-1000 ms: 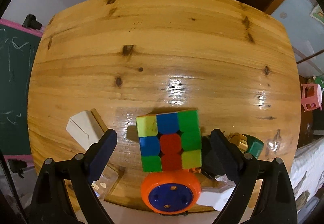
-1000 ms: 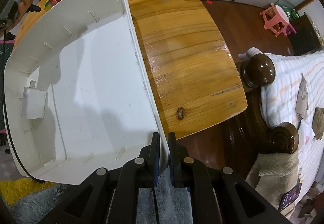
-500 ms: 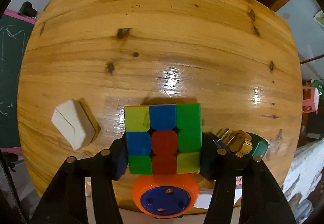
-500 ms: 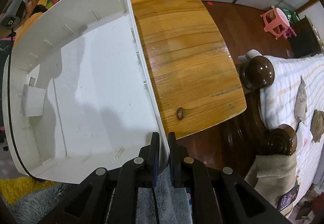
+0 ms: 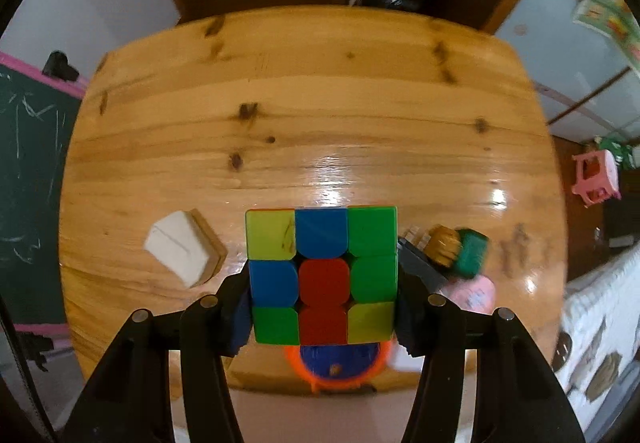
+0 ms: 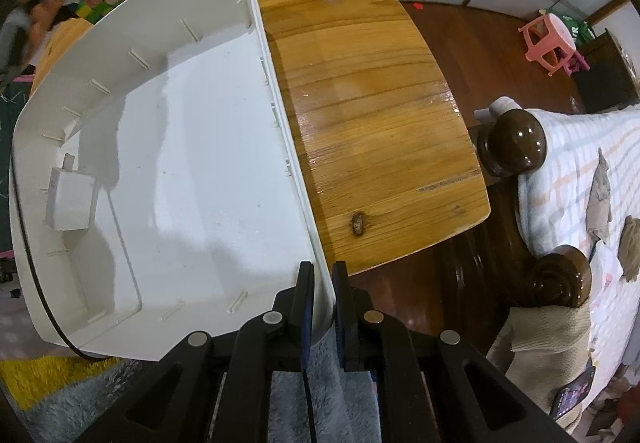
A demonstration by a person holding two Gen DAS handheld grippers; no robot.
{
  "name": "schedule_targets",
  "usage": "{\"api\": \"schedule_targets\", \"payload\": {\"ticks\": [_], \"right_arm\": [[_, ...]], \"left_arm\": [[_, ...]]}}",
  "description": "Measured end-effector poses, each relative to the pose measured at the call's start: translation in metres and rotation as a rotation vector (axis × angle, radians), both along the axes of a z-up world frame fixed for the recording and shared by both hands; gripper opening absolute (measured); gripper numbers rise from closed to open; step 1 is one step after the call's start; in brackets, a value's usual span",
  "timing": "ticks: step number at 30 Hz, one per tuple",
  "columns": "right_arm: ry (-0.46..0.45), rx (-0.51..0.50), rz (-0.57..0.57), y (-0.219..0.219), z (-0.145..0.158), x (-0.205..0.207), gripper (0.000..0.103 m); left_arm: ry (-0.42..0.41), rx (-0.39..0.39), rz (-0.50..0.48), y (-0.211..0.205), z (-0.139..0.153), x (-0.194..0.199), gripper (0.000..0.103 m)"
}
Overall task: Organize rigid objects
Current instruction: 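Lift the Rubik's cube with the left gripper and drop it into the tray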
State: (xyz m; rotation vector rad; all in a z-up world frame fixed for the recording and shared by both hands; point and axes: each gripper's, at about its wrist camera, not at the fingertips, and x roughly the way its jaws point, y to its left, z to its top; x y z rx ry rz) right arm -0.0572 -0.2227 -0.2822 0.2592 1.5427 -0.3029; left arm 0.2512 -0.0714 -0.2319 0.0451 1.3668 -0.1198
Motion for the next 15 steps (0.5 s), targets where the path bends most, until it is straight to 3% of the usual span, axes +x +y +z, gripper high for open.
{"api": "schedule_targets", "payload": {"ticks": [11, 15], "right_arm": [[0.003, 0.072, -0.051, -0.010, -0.003, 0.002, 0.007], [-0.002, 0.103, -0.079, -0.015, -0.002, 0.001, 0.007]], "left_arm": [[-0.078, -0.075, -0.157, 0.029, 0.094, -0.065, 0.060], [-0.074, -0.077, -0.242, 0.032, 0.103, -0.097, 0.060]]}}
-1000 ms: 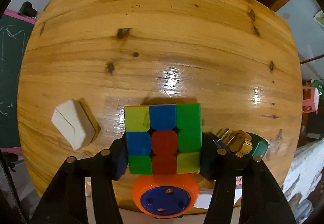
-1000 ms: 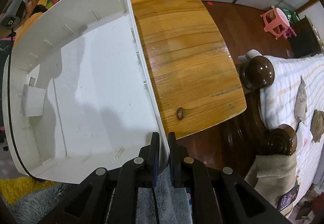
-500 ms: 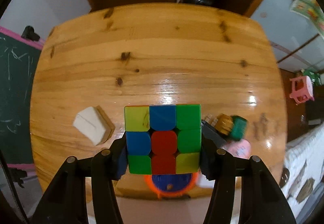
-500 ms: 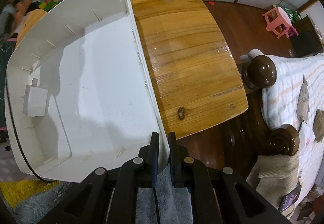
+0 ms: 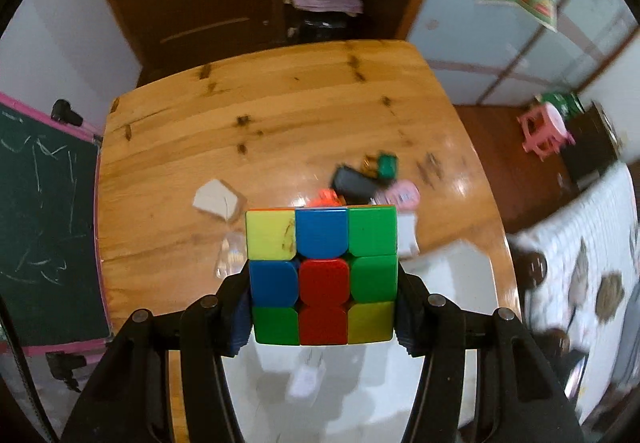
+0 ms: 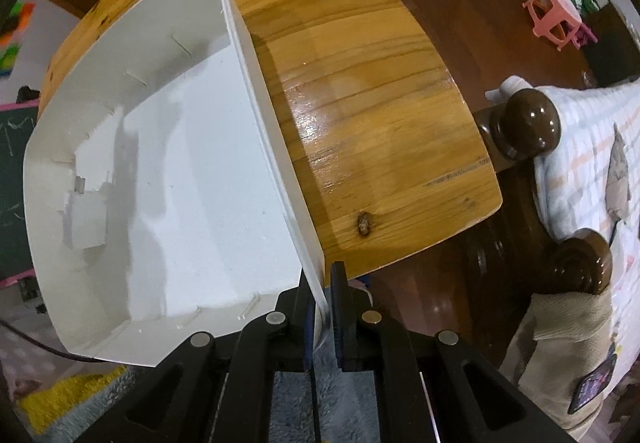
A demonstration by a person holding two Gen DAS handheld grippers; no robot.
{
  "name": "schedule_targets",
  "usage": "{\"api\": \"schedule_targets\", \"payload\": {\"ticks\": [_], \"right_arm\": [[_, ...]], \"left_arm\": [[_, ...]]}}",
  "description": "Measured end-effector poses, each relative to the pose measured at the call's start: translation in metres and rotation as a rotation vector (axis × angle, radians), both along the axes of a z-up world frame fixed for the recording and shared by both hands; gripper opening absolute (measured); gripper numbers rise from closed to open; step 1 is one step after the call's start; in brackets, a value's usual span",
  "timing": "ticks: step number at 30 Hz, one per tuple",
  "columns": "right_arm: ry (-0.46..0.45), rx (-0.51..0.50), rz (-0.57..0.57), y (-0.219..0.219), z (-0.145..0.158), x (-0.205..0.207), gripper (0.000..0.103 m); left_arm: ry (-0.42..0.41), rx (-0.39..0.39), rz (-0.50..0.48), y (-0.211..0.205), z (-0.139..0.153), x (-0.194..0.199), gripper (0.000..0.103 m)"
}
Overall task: Organize rigid objects
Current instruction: 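Lift the Rubik's cube with the left gripper and drop it into the tray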
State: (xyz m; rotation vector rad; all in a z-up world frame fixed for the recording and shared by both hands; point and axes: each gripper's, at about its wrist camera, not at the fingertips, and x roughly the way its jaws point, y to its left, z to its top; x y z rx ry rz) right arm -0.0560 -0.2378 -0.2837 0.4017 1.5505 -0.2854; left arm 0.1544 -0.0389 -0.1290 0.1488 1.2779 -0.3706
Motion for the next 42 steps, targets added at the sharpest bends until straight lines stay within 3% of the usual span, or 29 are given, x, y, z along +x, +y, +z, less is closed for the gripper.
{"api": "schedule_targets", "payload": {"ticks": [7, 16, 28, 42], "right_arm": [[0.007, 0.056, -0.049, -0.004, -0.001, -0.003, 0.007], [0.021, 0.149, -0.169, -0.019, -0.005, -0.007, 0.008], [0.034, 0.155, -0.185, -0.018, -0.010, -0.008, 0.011], [0.085, 0.107, -0.142, -0.014, -0.025, -0.001, 0.012]], "left_arm": [[0.053, 0.042, -0.112, -0.003, -0.021, -0.054, 0.060], [0.100, 0.084, -0.159, -0.009, -0.054, -0.091, 0.060], [0.130, 0.150, -0.161, -0.011, -0.094, -0.106, 0.060], [0.150, 0.184, -0.145, -0.011, -0.112, -0.108, 0.061]]}}
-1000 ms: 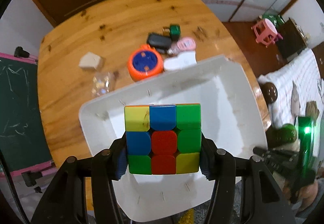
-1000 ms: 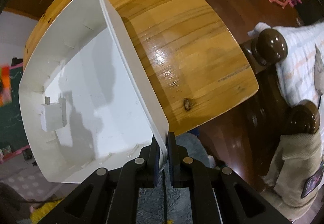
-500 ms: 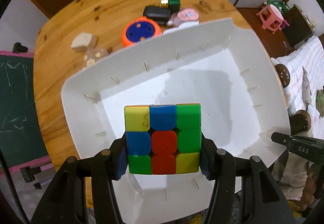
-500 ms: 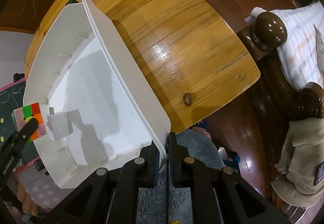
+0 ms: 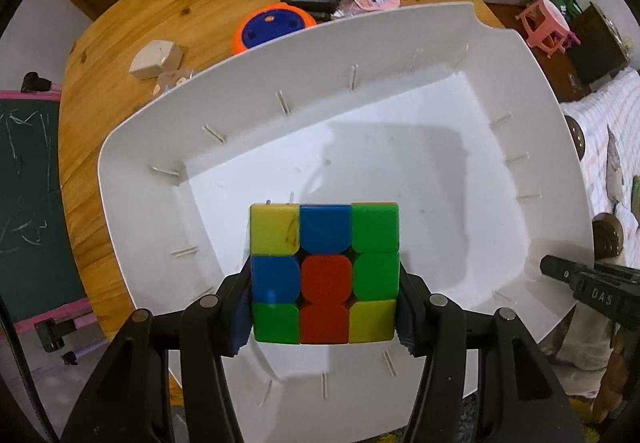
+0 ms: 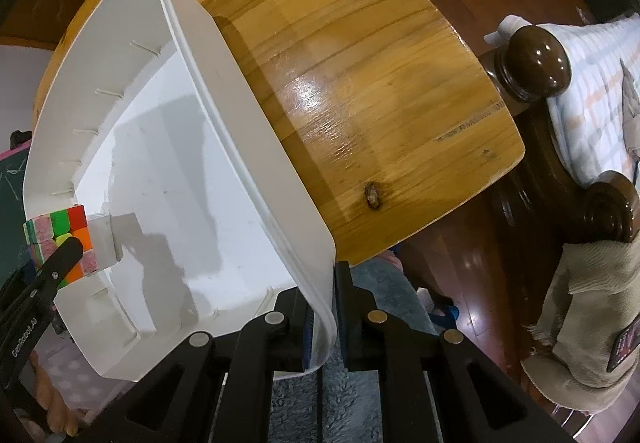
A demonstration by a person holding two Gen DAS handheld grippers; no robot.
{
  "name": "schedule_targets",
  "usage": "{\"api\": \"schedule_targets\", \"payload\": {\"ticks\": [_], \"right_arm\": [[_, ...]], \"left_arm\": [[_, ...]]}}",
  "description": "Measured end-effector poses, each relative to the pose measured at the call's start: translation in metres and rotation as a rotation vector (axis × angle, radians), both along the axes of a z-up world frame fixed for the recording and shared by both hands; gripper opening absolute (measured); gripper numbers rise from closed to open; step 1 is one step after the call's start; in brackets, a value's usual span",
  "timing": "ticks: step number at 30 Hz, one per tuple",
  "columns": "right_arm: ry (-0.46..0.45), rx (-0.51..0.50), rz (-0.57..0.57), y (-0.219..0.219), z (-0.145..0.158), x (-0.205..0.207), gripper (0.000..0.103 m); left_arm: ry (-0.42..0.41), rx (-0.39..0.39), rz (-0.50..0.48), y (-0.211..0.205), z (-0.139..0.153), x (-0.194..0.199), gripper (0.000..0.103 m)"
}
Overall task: Organize rigid objects
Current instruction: 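Lift the Rubik's cube with the left gripper and drop it into the tray, then move the left gripper to the beige block and grasp it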
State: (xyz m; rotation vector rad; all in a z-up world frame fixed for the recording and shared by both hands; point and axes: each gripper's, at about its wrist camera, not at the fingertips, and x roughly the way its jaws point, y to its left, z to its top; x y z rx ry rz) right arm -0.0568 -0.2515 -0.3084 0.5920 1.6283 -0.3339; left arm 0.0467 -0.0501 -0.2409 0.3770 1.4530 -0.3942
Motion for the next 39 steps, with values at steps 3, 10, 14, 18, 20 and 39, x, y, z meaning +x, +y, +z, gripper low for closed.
{"api": "schedule_targets", "payload": {"ticks": [3, 10, 14, 18, 20, 39], "right_arm": [[0.008, -0.007, 0.005, 0.002, -0.003, 0.001, 0.012], [0.034, -0.012, 0.015, 0.002, -0.012, 0.006, 0.013], [0.041, -0.005, 0.018, 0.002, -0.016, 0.009, 0.018], [0.048, -0.009, 0.021, 0.004, -0.018, 0.011, 0.019], [0.050, -0.009, 0.023, 0.005, -0.018, 0.012, 0.019], [0.059, -0.031, 0.005, 0.003, -0.019, 0.008, 0.009]], "left_arm": [[-0.002, 0.007, 0.000, -0.001, -0.001, 0.001, 0.062], [0.025, -0.013, -0.016, -0.007, -0.001, 0.000, 0.078], [-0.012, -0.009, -0.027, -0.010, 0.005, -0.001, 0.084], [-0.012, -0.016, -0.001, -0.005, 0.009, 0.004, 0.084], [-0.009, -0.025, 0.011, -0.002, 0.011, 0.006, 0.084], [-0.099, -0.097, 0.246, 0.068, 0.060, 0.050, 0.084]]}}
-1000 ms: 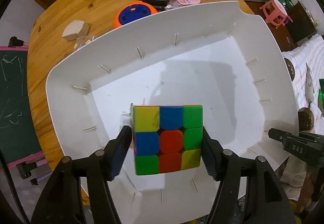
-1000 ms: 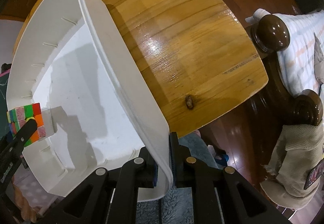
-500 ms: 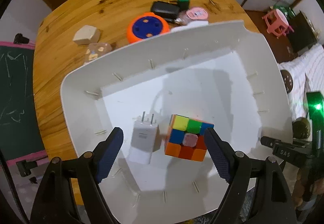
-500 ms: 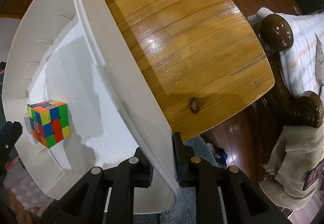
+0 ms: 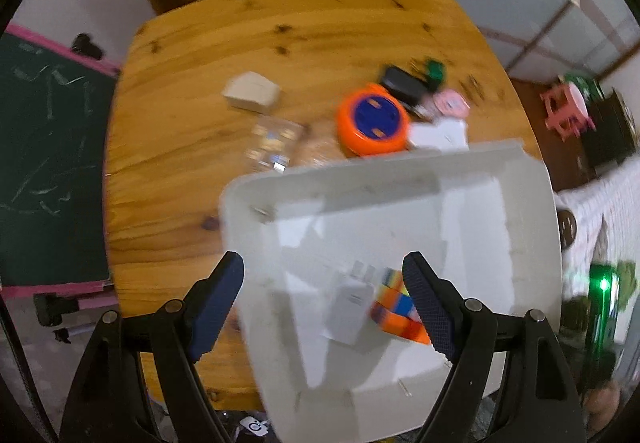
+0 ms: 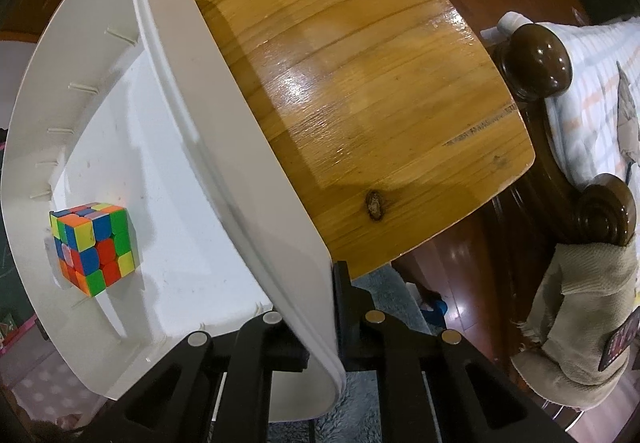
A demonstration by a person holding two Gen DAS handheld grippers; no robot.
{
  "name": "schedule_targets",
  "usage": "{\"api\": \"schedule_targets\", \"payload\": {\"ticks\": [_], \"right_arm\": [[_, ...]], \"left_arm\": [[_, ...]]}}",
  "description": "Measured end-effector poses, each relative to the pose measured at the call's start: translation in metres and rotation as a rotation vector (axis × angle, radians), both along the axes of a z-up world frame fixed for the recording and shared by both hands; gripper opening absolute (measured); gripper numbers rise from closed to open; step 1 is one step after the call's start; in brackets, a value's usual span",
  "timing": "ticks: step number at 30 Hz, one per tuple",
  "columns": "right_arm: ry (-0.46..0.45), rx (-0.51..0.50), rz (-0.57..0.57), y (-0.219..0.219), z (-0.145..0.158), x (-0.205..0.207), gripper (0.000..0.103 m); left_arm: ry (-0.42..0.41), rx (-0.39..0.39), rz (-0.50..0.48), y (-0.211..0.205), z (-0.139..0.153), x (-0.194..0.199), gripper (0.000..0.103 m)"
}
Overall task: Organize rigid objects
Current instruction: 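Move the left gripper to the beige block and grasp it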
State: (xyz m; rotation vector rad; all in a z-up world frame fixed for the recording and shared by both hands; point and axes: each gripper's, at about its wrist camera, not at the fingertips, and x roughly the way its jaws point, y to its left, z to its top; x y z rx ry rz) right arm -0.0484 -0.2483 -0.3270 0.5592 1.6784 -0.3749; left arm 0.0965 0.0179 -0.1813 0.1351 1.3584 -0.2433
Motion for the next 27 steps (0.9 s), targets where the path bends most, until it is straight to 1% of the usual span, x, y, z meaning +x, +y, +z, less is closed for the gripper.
{"api": "schedule_targets", "payload": {"ticks": [2, 6, 11, 15, 20, 22, 24, 27], "right_arm": [[0.001, -0.001, -0.001, 0.000, 0.000, 0.000, 0.009], [0.002, -0.005, 0.001, 0.000, 0.000, 0.000, 0.009], [0.004, -0.012, 0.012, 0.003, 0.000, 0.001, 0.010], [0.003, -0.018, 0.018, 0.005, 0.002, 0.001, 0.010], [0.002, -0.020, 0.009, 0.005, 0.002, 0.001, 0.010], [0.003, -0.019, 0.006, 0.005, 0.002, 0.001, 0.010], [0.005, -0.017, 0.000, 0.003, 0.001, 0.000, 0.010], [0.009, -0.011, -0.016, 0.000, 0.001, -0.001, 0.010]], "left_arm": [[-0.020, 0.001, 0.050, 0.018, 0.008, 0.009, 0.084], [-0.048, 0.007, 0.120, 0.046, 0.017, 0.026, 0.084], [-0.077, 0.023, 0.166, 0.069, 0.022, 0.044, 0.084], [-0.084, 0.042, 0.150, 0.070, 0.017, 0.064, 0.084], [-0.041, 0.025, 0.139, 0.063, 0.002, 0.097, 0.084], [-0.033, 0.030, 0.137, 0.059, -0.003, 0.106, 0.085], [-0.029, 0.036, 0.110, 0.050, -0.010, 0.121, 0.085], [-0.020, 0.073, 0.044, 0.036, -0.026, 0.142, 0.089]]}}
